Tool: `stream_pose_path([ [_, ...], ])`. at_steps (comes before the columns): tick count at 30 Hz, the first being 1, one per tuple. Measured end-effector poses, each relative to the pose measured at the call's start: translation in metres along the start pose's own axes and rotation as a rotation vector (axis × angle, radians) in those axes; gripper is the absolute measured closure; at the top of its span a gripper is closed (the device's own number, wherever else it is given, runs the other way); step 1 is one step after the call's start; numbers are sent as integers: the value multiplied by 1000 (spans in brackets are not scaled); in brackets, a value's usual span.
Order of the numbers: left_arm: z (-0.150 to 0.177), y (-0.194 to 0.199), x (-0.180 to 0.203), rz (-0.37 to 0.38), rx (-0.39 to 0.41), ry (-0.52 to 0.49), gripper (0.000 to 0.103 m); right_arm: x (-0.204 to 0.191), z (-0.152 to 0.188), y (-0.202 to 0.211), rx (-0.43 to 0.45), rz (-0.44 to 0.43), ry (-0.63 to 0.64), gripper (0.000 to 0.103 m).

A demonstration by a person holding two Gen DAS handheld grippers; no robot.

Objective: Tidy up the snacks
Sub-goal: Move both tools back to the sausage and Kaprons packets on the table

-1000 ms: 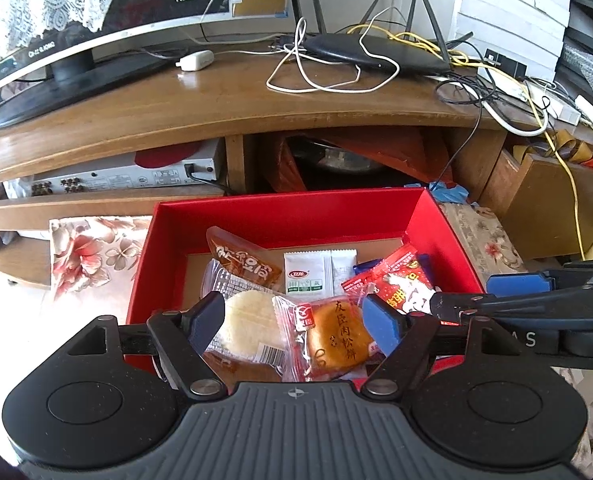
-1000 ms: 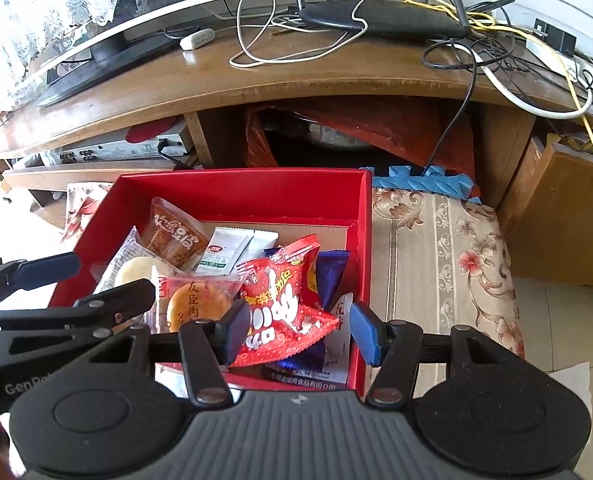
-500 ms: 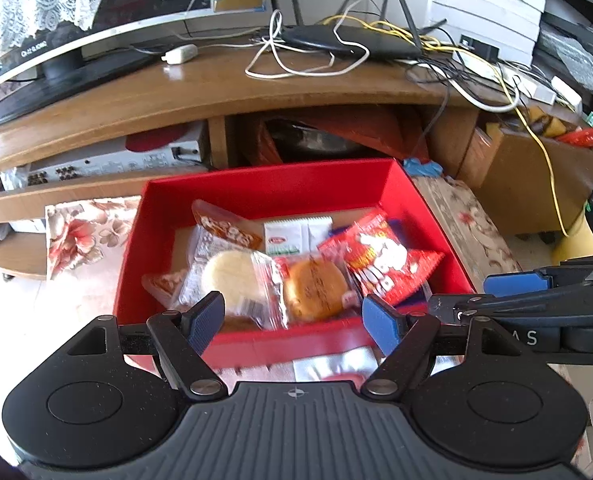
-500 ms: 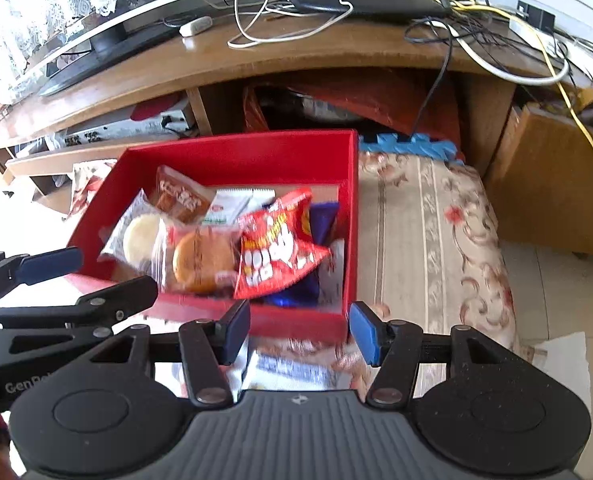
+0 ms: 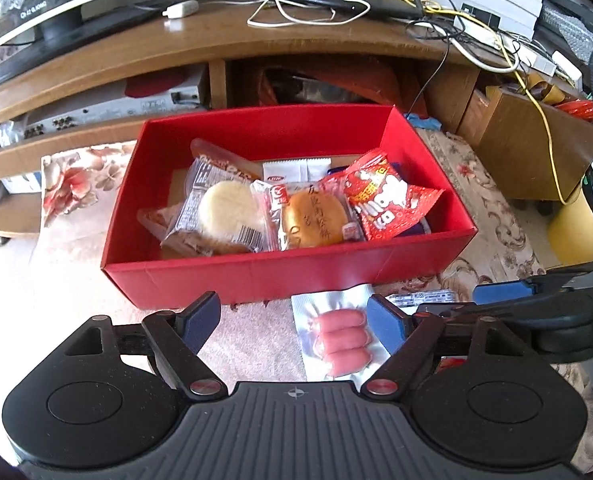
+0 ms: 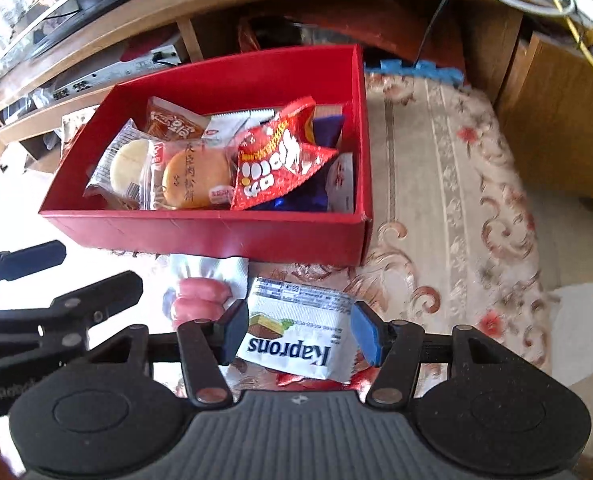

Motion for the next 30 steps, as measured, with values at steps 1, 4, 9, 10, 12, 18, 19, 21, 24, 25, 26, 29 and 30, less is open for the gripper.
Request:
stream_pose_path([
  [1,0,-1,-1,0,-4,5,18,0,0,-3,-3,-3,-13,49],
  [4,1,-4,-3,3,-12,18,18,0,0,-12,-11,-9,-49,49],
  [9,3,-8,-6,-1,-26,26,18,-3,-1,-23,-14,17,-33,42],
  [10,3,-9,-6,-2,-28,28,18,-3,0,-25,-20,20,-31,42],
  [12,4,-11,-7,-2,-36,32,18,-2,2,-28,-26,39,-12,37],
  [18,9,-16,-7,4,-59,49,17,-2,10,-35,-36,43,31,30],
  [19,10,-17,-8,5,-62,56,17,-2,10,-35,-37,40,37,31],
  [21,12,-18,-9,14,-73,74,17,0,12,-32,-44,36,52,34],
  [24,15,-22,-8,26,-90,91,17,6,17,-24,-61,37,68,35],
  [25,17,-23,-7,29,-95,93,17,10,19,-19,-60,40,74,35],
  [26,18,-25,-6,32,-102,95,17,13,20,-15,-60,44,78,35],
  [29,21,-33,-1,44,-125,119,17,29,27,-2,-58,51,64,35],
  [30,21,-37,2,49,-134,130,17,33,29,1,-59,51,58,35],
])
Point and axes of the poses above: each gripper's, at about its wrist camera, not at the fingertips, and y roughly against the way its jaws point, x to its right, z to its underside, the point moved 5 cm from there along -y, roughly the way its jaws point, and after that the axes turned 12 degrees about x, right-handed, at the moved point
